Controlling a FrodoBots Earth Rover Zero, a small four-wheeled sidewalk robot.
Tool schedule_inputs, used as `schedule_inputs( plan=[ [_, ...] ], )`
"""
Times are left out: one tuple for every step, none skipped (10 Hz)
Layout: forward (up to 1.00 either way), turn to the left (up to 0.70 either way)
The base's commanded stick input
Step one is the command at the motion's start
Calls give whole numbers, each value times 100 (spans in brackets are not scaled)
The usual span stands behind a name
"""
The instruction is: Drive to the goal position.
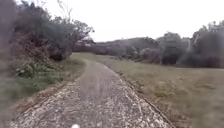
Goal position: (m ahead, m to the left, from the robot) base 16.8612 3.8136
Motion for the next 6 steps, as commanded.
schedule_inputs(
  plan=[
    [70,0],
    [70,0],
    [70,0],
    [70,0],
    [70,0],
    [70,0]
  ],
)
